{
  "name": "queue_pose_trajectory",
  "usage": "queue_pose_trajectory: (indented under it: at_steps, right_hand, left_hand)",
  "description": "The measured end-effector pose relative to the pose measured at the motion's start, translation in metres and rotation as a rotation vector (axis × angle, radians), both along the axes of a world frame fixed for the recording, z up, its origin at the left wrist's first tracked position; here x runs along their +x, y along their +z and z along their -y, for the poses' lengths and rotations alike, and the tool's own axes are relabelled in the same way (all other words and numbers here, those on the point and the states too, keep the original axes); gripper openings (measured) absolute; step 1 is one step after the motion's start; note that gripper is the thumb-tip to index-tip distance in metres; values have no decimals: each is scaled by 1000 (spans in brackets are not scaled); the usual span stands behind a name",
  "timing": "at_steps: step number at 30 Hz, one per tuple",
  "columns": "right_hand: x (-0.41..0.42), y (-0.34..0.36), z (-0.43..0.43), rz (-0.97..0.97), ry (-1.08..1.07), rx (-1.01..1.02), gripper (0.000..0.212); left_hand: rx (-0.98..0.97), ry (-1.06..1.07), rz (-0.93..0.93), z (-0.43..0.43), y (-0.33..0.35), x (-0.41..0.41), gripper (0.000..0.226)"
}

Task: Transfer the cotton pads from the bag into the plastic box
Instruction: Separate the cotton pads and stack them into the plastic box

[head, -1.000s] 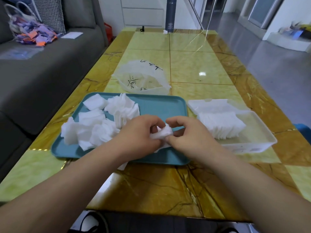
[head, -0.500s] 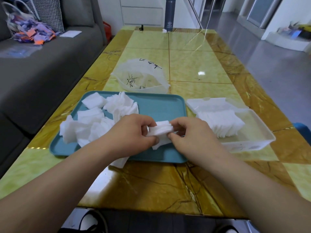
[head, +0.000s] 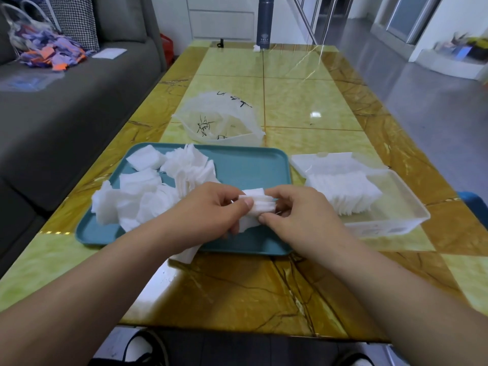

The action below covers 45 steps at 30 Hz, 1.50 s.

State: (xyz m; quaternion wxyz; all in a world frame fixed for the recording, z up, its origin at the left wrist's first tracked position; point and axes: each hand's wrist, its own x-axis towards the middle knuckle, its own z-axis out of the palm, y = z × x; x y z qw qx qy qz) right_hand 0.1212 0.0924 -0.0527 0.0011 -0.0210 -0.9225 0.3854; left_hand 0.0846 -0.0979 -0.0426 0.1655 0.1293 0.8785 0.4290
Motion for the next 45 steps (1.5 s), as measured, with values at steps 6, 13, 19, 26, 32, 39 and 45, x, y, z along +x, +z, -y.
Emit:
queue_pose_trajectory:
  at_steps: [6,13,19,26,32,39,45]
  right_hand:
    - [-2,0,-3,-22,-7,-42,6]
    - [-1,2,-7,-17,-99,-80,17]
    - [-1,5,-7,-20,-123,-168,9]
    - [5,14,-3,68,7,-451,12]
    - [3,13,-5,91,33,-493,23]
    - [4,17,-6,140,104,-499,28]
    - [7,14,-8,82,123,-467,14]
  left_hand:
    - [260,99,209,1,8,0,37]
    - [344,337,39,13,8,-14,31]
    - [412,73,116,26,27,-8,21]
    - [254,-2,29,13,13,-3,8]
    - [197,-41,-69,14,8,-7,5]
    - [188,-2,-92,10,6,-6,7]
    - [136,106,-203,5,3,-5,27]
